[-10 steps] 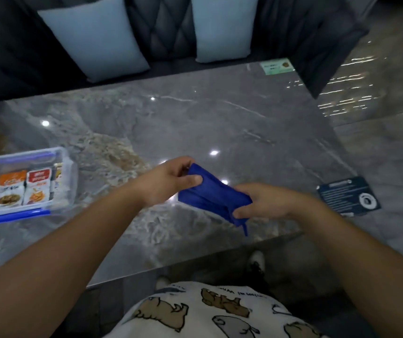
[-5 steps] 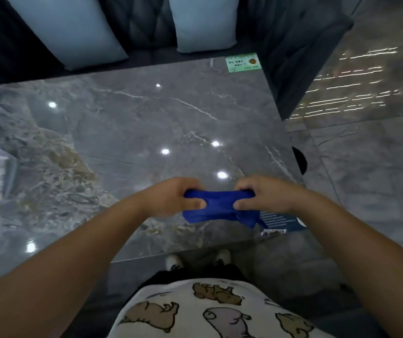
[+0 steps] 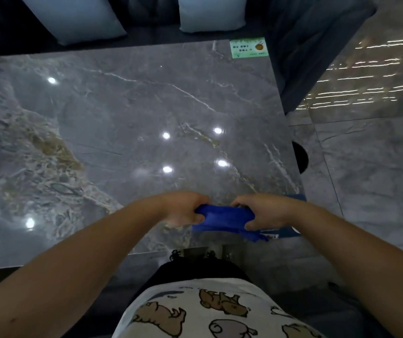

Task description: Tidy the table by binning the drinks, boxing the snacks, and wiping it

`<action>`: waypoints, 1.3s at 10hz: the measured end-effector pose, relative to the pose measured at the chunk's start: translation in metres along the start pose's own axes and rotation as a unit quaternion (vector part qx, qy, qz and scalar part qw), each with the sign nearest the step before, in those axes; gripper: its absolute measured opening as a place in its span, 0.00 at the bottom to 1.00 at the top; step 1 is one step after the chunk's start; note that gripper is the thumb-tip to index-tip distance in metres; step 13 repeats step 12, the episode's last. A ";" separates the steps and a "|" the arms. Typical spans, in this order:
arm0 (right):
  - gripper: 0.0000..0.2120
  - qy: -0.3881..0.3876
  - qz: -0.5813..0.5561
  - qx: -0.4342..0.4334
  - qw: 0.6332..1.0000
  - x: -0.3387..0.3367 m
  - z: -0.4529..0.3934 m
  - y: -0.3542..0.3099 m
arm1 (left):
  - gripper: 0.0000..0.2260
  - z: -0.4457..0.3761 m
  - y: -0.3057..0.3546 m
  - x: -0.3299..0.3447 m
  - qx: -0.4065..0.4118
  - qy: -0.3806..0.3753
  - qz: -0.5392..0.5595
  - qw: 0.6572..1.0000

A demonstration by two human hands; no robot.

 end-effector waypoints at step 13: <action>0.21 0.292 0.272 0.019 0.917 -0.027 -0.007 0.041 | 0.28 -0.024 -0.029 0.012 -0.082 0.279 -0.130 0.948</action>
Point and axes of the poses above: each hand's wrist, its own z-axis away from the middle knuckle, its own x-axis out of the palm, y = z × x, the point moved 10 cm from there along -z, towards the middle knuckle, and after that the axes turned 8 degrees about -x, right-handed, at the moved point
